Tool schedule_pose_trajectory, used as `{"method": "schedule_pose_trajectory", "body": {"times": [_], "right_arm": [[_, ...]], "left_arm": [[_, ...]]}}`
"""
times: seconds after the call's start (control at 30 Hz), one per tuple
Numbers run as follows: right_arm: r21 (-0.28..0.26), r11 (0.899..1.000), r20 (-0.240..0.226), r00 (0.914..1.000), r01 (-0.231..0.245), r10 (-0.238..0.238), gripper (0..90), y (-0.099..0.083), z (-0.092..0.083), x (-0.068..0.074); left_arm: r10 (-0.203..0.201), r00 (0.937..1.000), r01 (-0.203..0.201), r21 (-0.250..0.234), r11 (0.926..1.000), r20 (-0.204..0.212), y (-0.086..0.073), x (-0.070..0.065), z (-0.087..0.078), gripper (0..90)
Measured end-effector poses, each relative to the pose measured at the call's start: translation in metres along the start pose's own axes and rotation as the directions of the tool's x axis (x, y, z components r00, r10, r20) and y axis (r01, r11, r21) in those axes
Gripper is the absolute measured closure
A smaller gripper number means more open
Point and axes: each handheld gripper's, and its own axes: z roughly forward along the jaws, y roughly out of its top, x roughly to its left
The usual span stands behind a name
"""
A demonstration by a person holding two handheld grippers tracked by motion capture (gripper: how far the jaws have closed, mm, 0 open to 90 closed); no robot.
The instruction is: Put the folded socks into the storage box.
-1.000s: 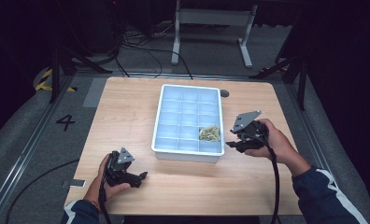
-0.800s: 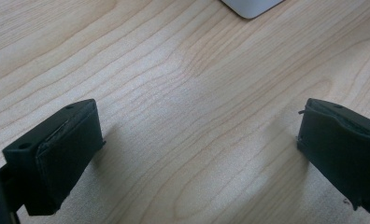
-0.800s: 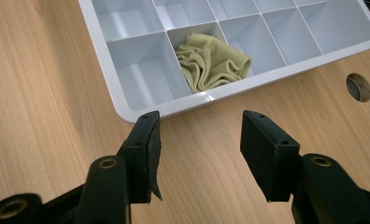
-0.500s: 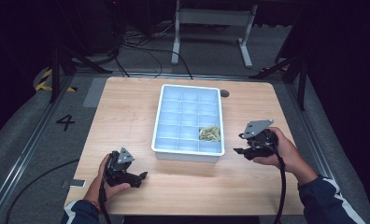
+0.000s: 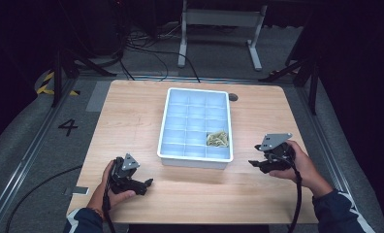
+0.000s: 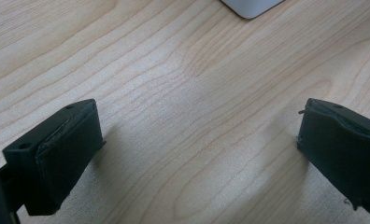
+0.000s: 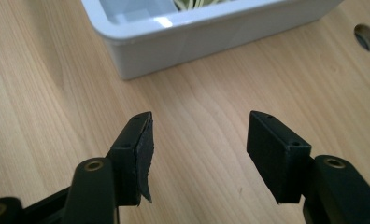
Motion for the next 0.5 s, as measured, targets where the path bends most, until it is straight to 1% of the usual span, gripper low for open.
{"method": "schedule_pose_trajectory", "body": {"times": [0.07,0.1,0.13,0.17,0.23,0.27,0.4,0.47,0.5], "right_arm": [[0.008,1.0,-0.004,1.0,-0.007,0.007,42.4,-0.006,0.003,-0.001],[0.008,1.0,-0.004,1.0,-0.007,0.007,42.4,-0.006,0.003,-0.001],[0.015,1.0,0.001,0.9999,-0.015,0.015,42.4,-0.009,0.003,-0.001],[0.012,1.0,-0.007,0.9996,-0.028,0.028,42.4,-0.012,0.004,-0.002],[0.013,0.999,-0.003,0.9992,-0.04,0.04,42.1,-0.016,0.004,-0.002],[0.014,0.999,-0.001,0.9993,-0.037,0.037,42.0,-0.018,0.005,-0.003],[0.01,0.999,-0.001,0.9987,-0.052,0.052,42.0,-0.023,0.005,-0.003],[0.001,0.999,0.004,0.9986,-0.053,0.053,41.6,-0.03,0.005,-0.003],[0.001,0.998,0.01,0.9984,-0.056,0.056,41.6,-0.032,0.005,-0.003]], "left_arm": [[0.004,1.0,-0.004,0.003,1.0,-0.003,0.0,0.0,0.0,0.4],[0.004,1.0,-0.004,0.003,1.0,-0.003,0.0,0.0,0.0,0.3],[0.003,1.0,-0.003,0.002,1.0,-0.002,0.0,0.0,0.0,0.3],[-0.003,1.0,0.003,0.002,1.0,-0.001,0.0,0.0,0.0,0.4],[0.002,1.0,-0.002,0.002,1.0,-0.002,0.0,0.0,0.0,0.3],[0.003,1.0,-0.003,0.002,1.0,-0.001,0.0,0.0,0.0,0.3],[0.004,1.0,-0.004,0.002,1.0,-0.002,0.0,0.0,0.0,0.4],[0.0,1.0,0.0,0.002,1.0,0.001,0.0,0.0,0.0,0.4],[0.004,1.0,-0.004,0.002,1.0,-0.001,0.0,0.0,0.0,0.4]]}}
